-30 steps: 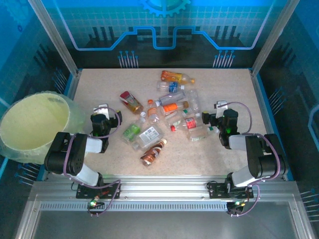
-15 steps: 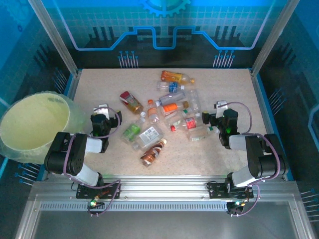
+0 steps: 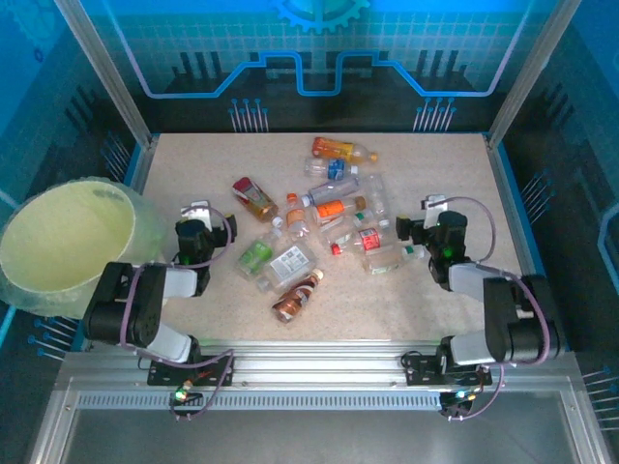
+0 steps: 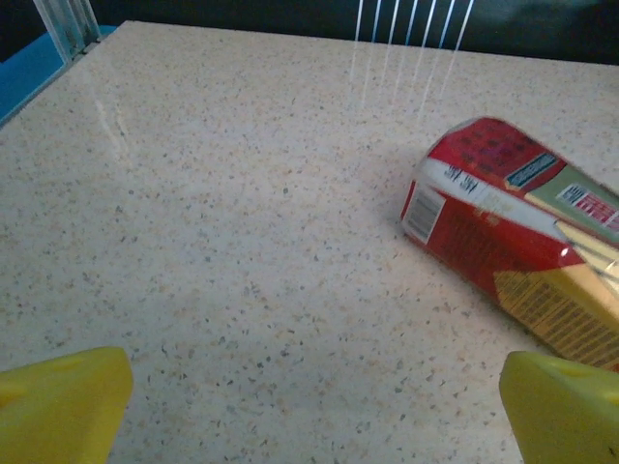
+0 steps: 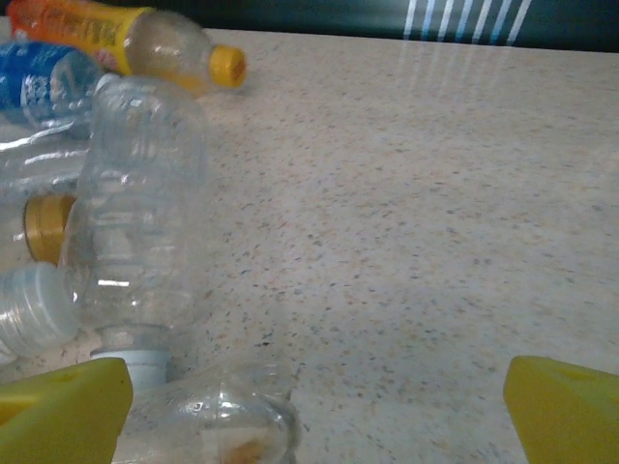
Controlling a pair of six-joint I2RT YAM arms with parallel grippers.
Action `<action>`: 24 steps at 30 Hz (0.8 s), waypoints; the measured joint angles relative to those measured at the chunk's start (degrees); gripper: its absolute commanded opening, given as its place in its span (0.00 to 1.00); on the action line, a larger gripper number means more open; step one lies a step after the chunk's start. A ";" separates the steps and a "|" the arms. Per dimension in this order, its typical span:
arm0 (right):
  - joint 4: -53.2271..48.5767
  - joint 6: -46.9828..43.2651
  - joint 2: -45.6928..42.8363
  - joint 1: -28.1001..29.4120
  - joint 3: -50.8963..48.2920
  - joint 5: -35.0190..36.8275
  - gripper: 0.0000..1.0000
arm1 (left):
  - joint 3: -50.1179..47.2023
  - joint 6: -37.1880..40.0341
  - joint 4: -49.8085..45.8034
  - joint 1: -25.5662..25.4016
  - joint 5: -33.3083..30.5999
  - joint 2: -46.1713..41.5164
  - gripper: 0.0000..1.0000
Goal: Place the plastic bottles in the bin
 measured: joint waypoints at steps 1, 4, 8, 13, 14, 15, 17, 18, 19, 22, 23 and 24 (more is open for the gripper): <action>-3.37 1.20 -2.38 0.00 1.36 0.90 1.00 | 0.57 0.00 -1.18 -0.13 -0.07 -1.55 0.99; -13.53 5.46 -7.87 0.00 6.80 2.25 1.00 | 1.53 -0.02 -3.78 -0.83 -1.46 -6.43 0.99; -23.58 14.69 -13.53 0.02 10.01 2.86 1.00 | 1.79 -1.88 -8.39 -2.08 -4.63 -12.63 0.99; -39.95 34.01 -17.62 0.02 10.08 5.03 1.00 | 6.38 -11.02 -22.05 -3.65 -6.88 -20.20 0.99; -42.73 37.77 -18.16 0.00 9.84 5.38 1.00 | 7.61 -13.51 -24.92 -3.80 -6.82 -21.44 0.99; -44.39 40.65 -18.64 0.00 9.44 5.42 1.00 | 8.66 -15.93 -27.61 -3.91 -6.47 -22.53 0.99; -47.47 46.99 -19.96 0.00 8.02 5.01 1.00 | 9.70 -19.91 -31.54 -3.93 -4.09 -24.68 0.99; -48.63 50.36 -20.57 0.00 7.04 4.39 1.00 | 9.75 -21.70 -33.11 -3.93 -2.16 -25.79 0.99; -49.53 53.53 -21.05 0.02 5.99 3.41 1.00 | 9.75 -23.74 -34.99 -3.96 0.55 -27.04 0.99; -51.76 61.51 -21.24 0.02 4.00 1.01 0.99 | 9.75 -29.27 -39.21 -3.96 7.21 -29.53 0.99; -52.06 63.39 -21.27 0.02 3.69 0.28 0.99 | 9.75 -30.95 -40.35 -3.96 9.11 -30.14 0.99; -52.26 65.53 -21.24 0.02 3.50 -0.35 0.98 | 9.73 -32.83 -41.66 -3.96 11.30 -30.82 0.99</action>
